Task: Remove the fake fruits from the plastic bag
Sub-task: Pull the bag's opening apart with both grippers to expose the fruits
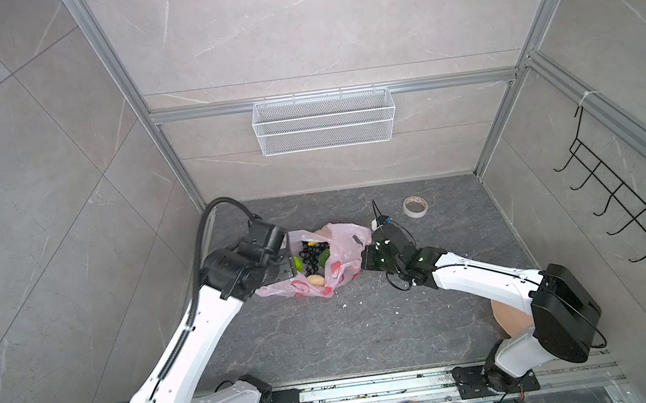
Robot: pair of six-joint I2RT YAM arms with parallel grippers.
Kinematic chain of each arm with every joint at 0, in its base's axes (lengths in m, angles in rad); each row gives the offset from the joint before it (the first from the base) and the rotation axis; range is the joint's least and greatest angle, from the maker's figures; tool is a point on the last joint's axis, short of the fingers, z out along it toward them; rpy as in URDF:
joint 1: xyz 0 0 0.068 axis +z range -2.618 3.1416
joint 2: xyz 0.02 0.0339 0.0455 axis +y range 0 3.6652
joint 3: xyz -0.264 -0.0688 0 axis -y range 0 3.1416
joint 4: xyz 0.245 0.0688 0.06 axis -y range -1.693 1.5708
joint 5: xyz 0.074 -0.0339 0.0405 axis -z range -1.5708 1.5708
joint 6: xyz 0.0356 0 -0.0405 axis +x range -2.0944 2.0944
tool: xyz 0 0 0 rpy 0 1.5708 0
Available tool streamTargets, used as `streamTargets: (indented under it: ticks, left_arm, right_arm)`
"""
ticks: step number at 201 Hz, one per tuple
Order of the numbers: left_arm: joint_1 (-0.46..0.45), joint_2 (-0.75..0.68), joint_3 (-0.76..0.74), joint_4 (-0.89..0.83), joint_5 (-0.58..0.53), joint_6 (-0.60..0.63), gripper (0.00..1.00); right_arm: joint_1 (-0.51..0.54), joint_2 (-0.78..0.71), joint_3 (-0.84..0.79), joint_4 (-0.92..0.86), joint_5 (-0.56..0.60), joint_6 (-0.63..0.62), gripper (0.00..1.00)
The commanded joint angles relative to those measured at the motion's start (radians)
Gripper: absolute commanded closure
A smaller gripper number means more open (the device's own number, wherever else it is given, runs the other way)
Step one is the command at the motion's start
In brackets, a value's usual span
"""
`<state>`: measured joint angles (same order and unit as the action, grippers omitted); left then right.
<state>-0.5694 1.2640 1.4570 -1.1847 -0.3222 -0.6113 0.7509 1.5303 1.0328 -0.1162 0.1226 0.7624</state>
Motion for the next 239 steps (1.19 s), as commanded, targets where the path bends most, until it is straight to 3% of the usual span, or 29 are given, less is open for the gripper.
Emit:
streamTargets:
  ticks: [1, 39, 74, 88, 118, 150, 179, 203, 239]
  left_arm:
    - [-0.012, 0.093, 0.045, 0.016, -0.082, -0.011, 0.25]
    - [-0.010, 0.289, 0.070, 0.005, -0.165, -0.017, 0.16]
    - [0.034, 0.418, 0.070, 0.019, -0.201, -0.024, 0.15]
    - [0.066, 0.450, 0.055, 0.047, -0.187, -0.015, 0.20]
    - [0.097, 0.475, 0.037, 0.092, -0.155, -0.004, 0.46]
    - [0.152, 0.329, -0.074, 0.253, -0.014, 0.019, 0.83]
    - [0.287, 0.089, -0.277, 0.512, 0.225, 0.032, 1.00]
    - [0.394, -0.076, -0.427, 0.664, 0.373, -0.007, 1.00]
    - [0.453, -0.161, -0.538, 0.726, 0.426, -0.028, 1.00]
  right_arm:
    - [0.009, -0.028, 0.017, -0.031, 0.029, -0.021, 1.00]
    - [0.009, -0.055, 0.011, -0.046, 0.052, -0.036, 1.00]
    - [0.008, -0.073, 0.001, -0.051, 0.058, -0.046, 1.00]
    - [0.008, -0.080, -0.002, -0.055, 0.064, -0.049, 1.00]
    - [0.003, -0.100, -0.010, -0.069, 0.086, -0.057, 1.00]
    - [-0.086, -0.125, -0.020, -0.087, 0.034, -0.070, 1.00]
    - [-0.172, -0.129, -0.014, -0.084, -0.071, -0.099, 1.00]
    - [-0.274, -0.118, -0.061, 0.004, -0.238, -0.061, 1.00]
    - [-0.371, -0.004, -0.155, 0.165, -0.381, 0.024, 1.00]
